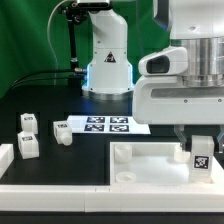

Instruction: Assemble one leg

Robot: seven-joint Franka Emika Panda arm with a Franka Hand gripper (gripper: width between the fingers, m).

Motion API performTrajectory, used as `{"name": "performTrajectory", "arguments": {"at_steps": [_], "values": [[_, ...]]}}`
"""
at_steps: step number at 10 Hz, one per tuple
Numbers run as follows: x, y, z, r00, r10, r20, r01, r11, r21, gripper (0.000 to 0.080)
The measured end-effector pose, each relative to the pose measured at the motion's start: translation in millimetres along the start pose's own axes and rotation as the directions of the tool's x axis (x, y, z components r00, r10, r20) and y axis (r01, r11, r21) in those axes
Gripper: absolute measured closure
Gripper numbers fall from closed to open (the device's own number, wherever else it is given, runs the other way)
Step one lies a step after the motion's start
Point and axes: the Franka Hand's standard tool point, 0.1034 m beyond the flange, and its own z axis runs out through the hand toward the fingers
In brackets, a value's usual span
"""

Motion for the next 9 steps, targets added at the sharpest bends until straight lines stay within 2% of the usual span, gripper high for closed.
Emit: {"name": "performTrajectory", "arguments": {"at_steps": [3, 6, 9], "values": [[1.1, 6.4, 0.0, 0.962, 0.27, -0.037, -0.271, 0.962, -0.024, 0.0512], [5.9, 29.6, -2.5, 0.871, 0.486, -0.067, -0.49, 0.87, -0.058, 0.0511], [6.5, 35.2, -2.5, 0.856, 0.508, -0.092, -0.513, 0.857, -0.045, 0.0502]]}}
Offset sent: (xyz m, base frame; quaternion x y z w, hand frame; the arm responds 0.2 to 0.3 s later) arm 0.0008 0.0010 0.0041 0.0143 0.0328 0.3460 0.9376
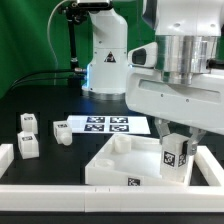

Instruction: Assemble one leg

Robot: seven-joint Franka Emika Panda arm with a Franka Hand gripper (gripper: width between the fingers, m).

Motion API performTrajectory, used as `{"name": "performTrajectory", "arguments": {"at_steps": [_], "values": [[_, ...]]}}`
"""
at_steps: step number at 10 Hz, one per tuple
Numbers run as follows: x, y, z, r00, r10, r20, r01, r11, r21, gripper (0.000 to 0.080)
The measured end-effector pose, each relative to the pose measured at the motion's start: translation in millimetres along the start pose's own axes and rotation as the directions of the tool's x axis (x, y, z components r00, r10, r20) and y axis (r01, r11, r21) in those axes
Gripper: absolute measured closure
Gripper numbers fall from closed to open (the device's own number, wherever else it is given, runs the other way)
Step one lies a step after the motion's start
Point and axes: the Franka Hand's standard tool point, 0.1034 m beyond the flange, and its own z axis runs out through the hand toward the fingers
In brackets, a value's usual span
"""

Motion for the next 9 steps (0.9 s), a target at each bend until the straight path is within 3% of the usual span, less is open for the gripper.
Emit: {"name": "performTrajectory", "arguments": {"at_steps": [1, 2, 3, 4, 6, 9], "values": [[-0.7, -0.1, 0.6, 1.0, 0.001, 0.001, -0.001, 1.0, 0.0, 0.0502], [-0.8, -0.3, 0.3, 1.0, 0.001, 0.002, -0.001, 1.0, 0.001, 0.0288], [-0.9, -2.9, -6.8, 1.0, -0.013, 0.001, 0.013, 1.0, 0.01, 0.0288], [0.5, -5.0, -22.3, 1.0, -0.027, -0.001, 0.027, 0.999, 0.031, 0.0179], [5.4, -7.5, -54.1, 0.998, -0.058, -0.003, 0.058, 0.996, 0.065, 0.0159], [6.4, -7.3, -54.6, 0.998, -0.061, -0.004, 0.061, 0.996, 0.065, 0.0151]]}}
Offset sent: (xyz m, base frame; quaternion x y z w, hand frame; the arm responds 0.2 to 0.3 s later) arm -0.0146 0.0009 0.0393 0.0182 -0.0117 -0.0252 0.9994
